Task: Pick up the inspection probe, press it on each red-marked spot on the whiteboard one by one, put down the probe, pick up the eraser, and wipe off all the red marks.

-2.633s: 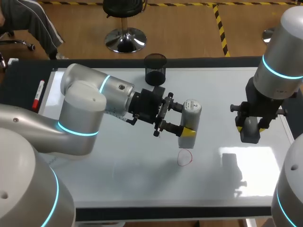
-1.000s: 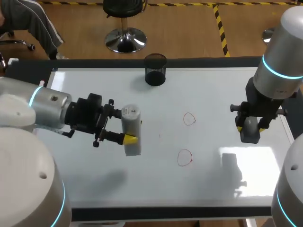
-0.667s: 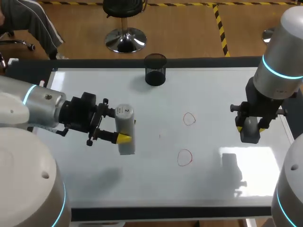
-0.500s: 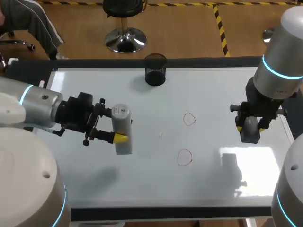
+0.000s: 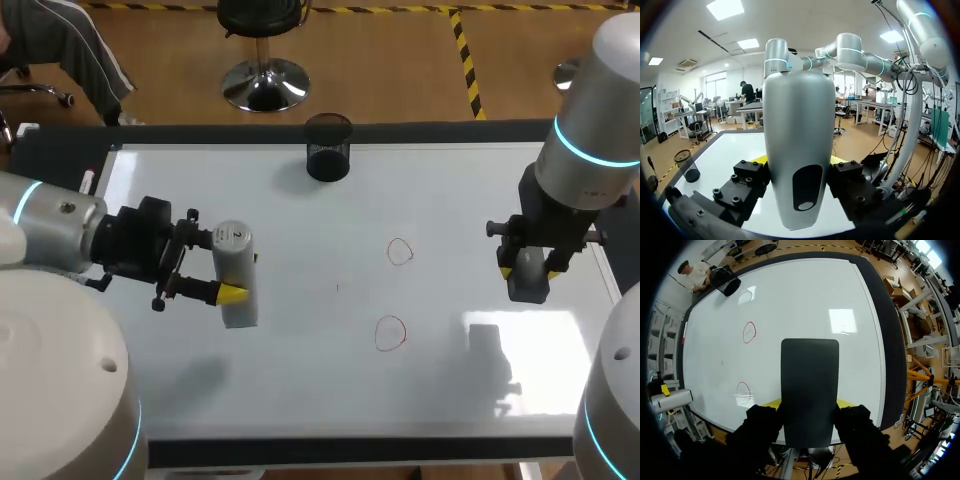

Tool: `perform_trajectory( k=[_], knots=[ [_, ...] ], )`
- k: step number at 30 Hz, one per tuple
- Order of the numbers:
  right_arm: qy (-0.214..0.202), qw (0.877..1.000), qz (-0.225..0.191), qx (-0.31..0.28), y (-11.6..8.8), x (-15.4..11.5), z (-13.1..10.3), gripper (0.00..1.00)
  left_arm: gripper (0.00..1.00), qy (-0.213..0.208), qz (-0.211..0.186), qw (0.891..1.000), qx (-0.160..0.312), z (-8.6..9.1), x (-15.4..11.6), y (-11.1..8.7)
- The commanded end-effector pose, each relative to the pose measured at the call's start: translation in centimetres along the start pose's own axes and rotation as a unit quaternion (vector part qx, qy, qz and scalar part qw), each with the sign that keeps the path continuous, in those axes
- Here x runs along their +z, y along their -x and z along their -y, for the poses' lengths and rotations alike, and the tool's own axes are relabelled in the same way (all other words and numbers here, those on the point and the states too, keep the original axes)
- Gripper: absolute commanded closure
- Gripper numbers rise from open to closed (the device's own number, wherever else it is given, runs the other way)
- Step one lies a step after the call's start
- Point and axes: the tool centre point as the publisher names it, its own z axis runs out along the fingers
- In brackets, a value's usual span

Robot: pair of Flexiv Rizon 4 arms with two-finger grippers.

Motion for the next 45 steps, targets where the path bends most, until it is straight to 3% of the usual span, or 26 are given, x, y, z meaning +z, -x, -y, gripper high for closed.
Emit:
perform_trajectory(
  k=[1,29,45],
  knots=[
    [0.0,1.0,-0.001,0.0,0.1,0.0,0.0,1.0,1.0,-0.014,0.0,1.0,0.002,-0.2,-0.6,-0.4],
    [0.0,1.0,-0.001,0.0,0.1,0.0,0.0,1.0,1.0,-0.014,0.0,1.0,0.002,-0.2,-0.6,-0.4],
    [-0.003,1.0,-0.008,0.009,-2.2,-0.3,4.5,1.0,1.0,-0.014,0.0,1.0,0.002,-0.2,-0.6,-0.4]
  ],
)
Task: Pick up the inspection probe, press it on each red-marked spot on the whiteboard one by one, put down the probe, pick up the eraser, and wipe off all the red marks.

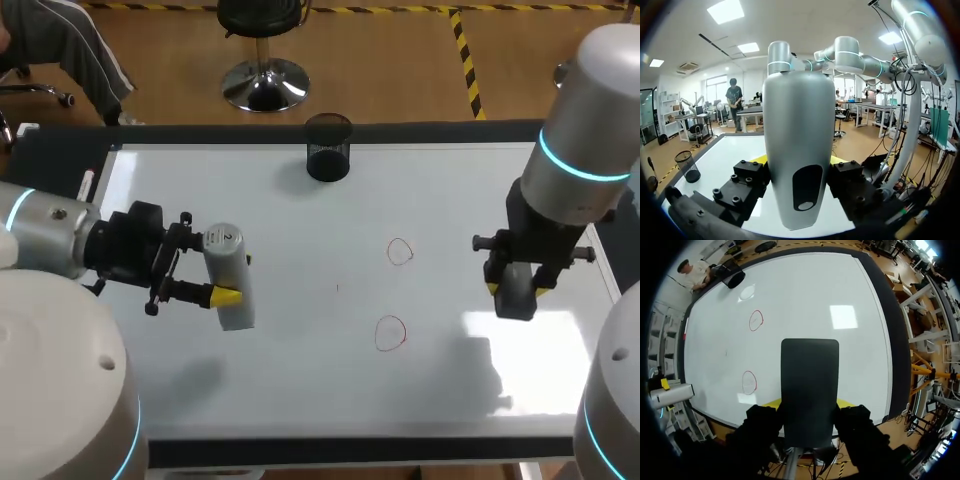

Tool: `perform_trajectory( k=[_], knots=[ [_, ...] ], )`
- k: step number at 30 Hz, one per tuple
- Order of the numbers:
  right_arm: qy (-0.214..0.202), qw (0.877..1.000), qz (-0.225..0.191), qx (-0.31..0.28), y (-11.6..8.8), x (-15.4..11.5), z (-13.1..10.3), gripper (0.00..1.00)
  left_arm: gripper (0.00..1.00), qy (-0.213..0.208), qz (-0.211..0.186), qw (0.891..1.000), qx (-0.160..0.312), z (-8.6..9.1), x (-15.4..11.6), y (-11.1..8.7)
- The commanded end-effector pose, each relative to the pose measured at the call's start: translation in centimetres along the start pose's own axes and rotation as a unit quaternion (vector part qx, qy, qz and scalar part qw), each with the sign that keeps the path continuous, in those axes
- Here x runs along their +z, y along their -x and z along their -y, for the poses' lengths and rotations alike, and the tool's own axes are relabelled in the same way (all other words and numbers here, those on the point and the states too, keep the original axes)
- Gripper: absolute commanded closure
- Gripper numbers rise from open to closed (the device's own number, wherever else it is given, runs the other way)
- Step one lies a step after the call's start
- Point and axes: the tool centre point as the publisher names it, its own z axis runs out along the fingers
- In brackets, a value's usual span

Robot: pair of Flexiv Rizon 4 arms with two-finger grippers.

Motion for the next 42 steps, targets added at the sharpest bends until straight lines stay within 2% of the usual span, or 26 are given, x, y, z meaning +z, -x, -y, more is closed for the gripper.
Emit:
perform_trajectory(
  k=[1,7,19,42],
  knots=[
    [0.01,1.0,-0.007,0.002,-0.1,-0.2,1.6,1.0,1.0,0.0,0.0,1.0,0.0,0.1,-0.1,-0.1],
    [0.014,1.0,-0.009,0.008,-1.4,0.4,3.1,1.0,1.0,0.0,0.0,1.0,0.0,0.1,-0.1,-0.1],
    [0.014,1.0,0.001,-0.014,-5.9,1.5,4.6,1.0,1.0,0.0,0.0,1.0,0.0,0.1,-0.1,-0.1],
    [0.005,0.999,-0.005,-0.053,-13.2,4.0,4.1,1.0,1.0,0.0,0.0,1.0,0.0,0.1,-0.1,-0.1]
  ],
)
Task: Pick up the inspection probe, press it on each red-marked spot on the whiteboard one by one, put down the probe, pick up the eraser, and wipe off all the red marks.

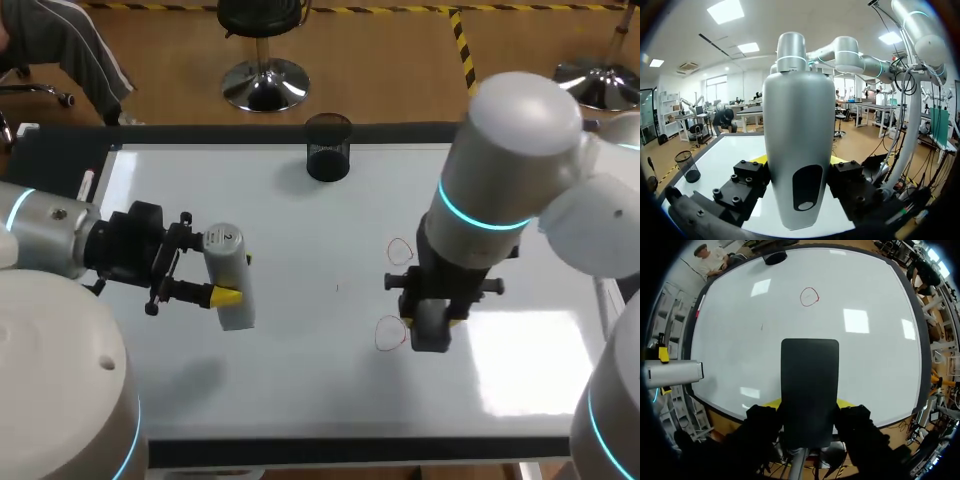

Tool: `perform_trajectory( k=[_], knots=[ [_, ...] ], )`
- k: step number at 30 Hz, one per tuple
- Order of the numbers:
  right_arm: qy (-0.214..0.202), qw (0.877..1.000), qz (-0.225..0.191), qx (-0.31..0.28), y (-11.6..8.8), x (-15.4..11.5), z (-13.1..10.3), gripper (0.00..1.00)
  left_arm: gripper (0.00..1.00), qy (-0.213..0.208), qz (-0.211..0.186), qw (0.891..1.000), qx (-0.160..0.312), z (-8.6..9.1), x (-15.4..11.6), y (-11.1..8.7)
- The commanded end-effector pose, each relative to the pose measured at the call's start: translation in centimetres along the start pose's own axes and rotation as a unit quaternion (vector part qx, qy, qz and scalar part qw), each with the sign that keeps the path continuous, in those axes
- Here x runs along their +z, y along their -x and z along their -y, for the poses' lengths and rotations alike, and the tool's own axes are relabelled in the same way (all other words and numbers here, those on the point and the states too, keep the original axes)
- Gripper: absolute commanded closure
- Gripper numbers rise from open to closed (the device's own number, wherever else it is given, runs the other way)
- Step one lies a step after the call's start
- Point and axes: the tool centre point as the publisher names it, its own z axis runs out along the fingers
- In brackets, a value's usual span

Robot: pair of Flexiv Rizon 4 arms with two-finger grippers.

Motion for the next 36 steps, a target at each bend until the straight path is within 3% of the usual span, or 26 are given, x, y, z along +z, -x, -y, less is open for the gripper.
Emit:
perform_trajectory(
  k=[1,18,36],
  knots=[
    [0.0,1.0,0.02,-0.003,-2.1,1.4,-0.9,1.0,1.0,0.0,0.0,1.0,0.0,0.1,-0.1,-0.1],
    [0.008,1.0,0.015,0.002,-5.4,3.9,-1.5,1.0,1.0,0.0,0.0,1.0,0.0,0.1,-0.1,-0.1],
    [0.027,0.999,0.015,0.01,-7.5,7.0,-0.7,1.0,1.0,0.0,0.0,1.0,0.0,0.1,-0.1,-0.1]
  ],
)
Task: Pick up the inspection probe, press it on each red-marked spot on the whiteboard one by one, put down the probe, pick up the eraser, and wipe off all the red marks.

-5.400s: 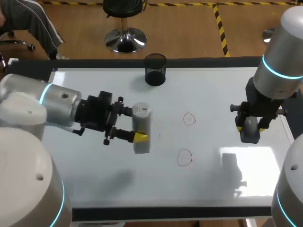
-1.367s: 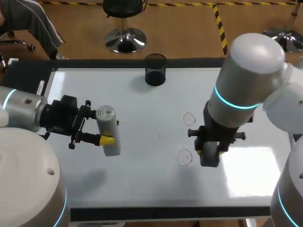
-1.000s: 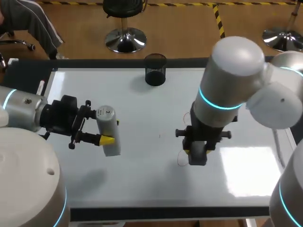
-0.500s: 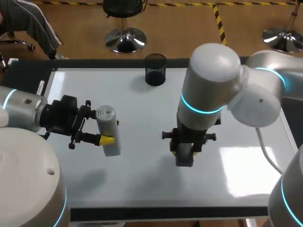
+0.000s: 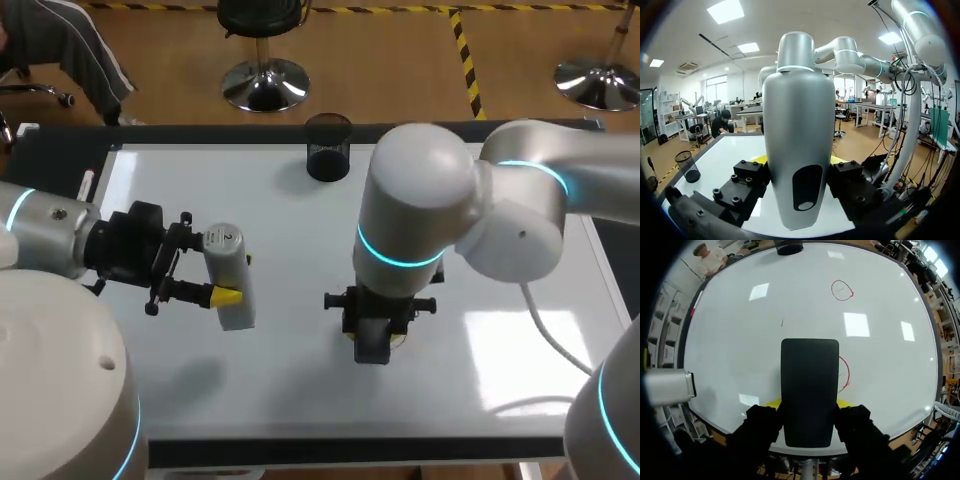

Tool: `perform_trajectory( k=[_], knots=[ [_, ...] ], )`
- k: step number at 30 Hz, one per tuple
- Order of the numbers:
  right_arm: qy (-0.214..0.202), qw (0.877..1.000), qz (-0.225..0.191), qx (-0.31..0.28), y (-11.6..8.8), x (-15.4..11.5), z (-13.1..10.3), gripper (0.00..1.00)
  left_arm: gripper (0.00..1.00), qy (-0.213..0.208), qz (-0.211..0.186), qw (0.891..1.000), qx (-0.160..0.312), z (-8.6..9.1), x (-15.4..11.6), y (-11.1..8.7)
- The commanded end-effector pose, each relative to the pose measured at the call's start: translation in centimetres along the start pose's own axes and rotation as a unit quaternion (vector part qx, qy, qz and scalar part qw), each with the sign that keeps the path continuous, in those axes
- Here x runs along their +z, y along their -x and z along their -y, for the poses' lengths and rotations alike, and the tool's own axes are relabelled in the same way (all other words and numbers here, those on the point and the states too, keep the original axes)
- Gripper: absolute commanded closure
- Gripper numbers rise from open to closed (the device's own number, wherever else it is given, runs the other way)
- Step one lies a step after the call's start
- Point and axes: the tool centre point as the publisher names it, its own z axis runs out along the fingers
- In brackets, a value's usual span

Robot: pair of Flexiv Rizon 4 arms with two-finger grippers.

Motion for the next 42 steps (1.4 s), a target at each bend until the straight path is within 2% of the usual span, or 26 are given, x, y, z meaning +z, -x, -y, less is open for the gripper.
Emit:
perform_trajectory(
  k=[1,12,25,30,42],
  knots=[
    [0.0,1.0,0.002,-0.002,-1.0,1.1,0.2,1.0,1.0,0.0,0.0,1.0,0.0,0.1,-0.1,-0.1],
    [-0.009,1.0,0.005,-0.011,-2.9,2.7,0.5,1.0,1.0,0.0,0.0,1.0,0.0,0.1,-0.1,-0.1],
    [-0.014,1.0,0.002,-0.025,-3.6,3.9,0.5,1.0,1.0,0.0,0.0,1.0,0.0,0.1,-0.1,-0.1],
    [-0.019,0.999,0.01,-0.031,-3.1,4.1,0.6,1.0,1.0,0.0,0.0,1.0,0.0,0.1,-0.1,-0.1],
    [-0.034,0.999,0.023,-0.018,0.4,4.7,0.0,1.0,1.0,0.0,0.0,1.0,0.0,0.1,-0.1,-0.1]
  ],
)
